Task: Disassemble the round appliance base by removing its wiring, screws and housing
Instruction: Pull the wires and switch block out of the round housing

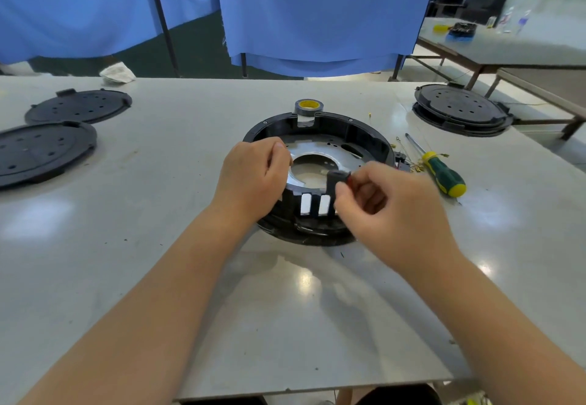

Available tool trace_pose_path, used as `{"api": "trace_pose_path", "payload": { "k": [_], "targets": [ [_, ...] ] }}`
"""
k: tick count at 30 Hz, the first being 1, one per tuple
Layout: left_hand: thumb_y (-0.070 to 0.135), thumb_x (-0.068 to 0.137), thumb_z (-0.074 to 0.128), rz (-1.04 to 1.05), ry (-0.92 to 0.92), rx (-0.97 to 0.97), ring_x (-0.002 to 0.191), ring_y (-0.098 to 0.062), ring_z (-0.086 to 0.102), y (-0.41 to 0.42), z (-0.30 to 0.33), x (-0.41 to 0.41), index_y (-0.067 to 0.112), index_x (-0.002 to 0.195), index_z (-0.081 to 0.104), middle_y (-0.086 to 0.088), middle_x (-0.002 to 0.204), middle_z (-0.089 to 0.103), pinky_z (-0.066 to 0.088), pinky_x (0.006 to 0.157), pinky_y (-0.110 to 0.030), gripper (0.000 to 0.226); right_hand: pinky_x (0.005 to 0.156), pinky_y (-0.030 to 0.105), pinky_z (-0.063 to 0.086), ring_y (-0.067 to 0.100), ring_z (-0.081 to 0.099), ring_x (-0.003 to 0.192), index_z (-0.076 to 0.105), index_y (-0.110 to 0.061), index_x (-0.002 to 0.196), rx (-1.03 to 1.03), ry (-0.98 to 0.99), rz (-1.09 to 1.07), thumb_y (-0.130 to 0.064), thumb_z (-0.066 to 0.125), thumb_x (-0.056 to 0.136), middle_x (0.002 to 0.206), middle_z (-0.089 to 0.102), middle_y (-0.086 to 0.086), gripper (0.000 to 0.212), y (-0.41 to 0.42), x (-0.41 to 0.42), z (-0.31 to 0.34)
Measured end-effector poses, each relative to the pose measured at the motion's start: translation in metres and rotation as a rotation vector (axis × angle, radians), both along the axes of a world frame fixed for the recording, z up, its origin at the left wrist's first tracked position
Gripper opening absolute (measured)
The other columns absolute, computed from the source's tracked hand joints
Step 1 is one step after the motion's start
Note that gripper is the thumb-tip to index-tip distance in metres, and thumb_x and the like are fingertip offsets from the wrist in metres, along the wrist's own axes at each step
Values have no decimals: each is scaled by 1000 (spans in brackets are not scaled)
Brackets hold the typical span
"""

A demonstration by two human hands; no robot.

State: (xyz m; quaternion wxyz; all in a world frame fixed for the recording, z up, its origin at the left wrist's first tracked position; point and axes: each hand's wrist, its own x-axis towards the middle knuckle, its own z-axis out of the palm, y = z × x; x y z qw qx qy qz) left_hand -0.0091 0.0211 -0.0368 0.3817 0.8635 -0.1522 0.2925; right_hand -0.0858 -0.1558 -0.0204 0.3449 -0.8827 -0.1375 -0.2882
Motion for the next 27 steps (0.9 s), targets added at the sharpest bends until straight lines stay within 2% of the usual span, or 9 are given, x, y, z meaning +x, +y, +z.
{"api": "trace_pose_path", "payload": {
  "k": [6,11,14,17,21,24,27],
  "targets": [
    [25,88,34,-43,4,19,50,-27,41,-1,3,-5,-4,68,57,-13,48,42,35,54,-43,42,58,16,46,4,58,59,67,-28,82,274,54,15,-25,66,84,65,64,-14,4,-36,27,9],
    [35,92,37,-134,-41,122,52,-29,46,-14,5,-16,1,61,56,-11,48,47,38,61,-28,50,66,17,42,0,58,69,66,-25,83,319,101,-136,-27,63,85,75,65,-13,5,-71,64,9],
    [44,89,51,-156,-30,193,46,-18,44,-20,2,-19,14,60,58,0,43,44,34,51,-26,43,65,19,43,0,60,71,63,-29,81,357,126,-169,-28,63,85,77,65,-12,4,-86,84,11],
    [50,83,57,-110,1,197,43,-10,36,-22,0,-19,20,58,57,5,40,33,26,50,-23,40,65,23,47,10,65,78,63,-27,87,380,149,-192,-27,63,86,81,67,-7,1,-97,99,5],
    [60,81,48,-94,9,184,42,-11,35,-21,0,-17,19,57,57,4,40,33,26,49,-23,48,60,25,43,10,62,70,61,-23,97,306,179,-255,-28,62,87,76,67,-5,11,-106,107,-19],
    [58,82,45,-91,10,173,42,-14,36,-19,1,-16,17,57,56,1,40,37,30,48,-26,50,61,27,43,12,61,72,59,-25,88,157,257,-286,-28,61,87,74,64,-8,4,-110,108,-33],
    [50,87,48,-94,-2,163,43,-14,34,-16,3,-16,22,53,47,4,40,30,30,48,-27,44,64,27,40,16,59,76,60,-26,85,49,293,-294,-29,57,90,75,60,-13,6,-113,109,-37]
  ]
}}
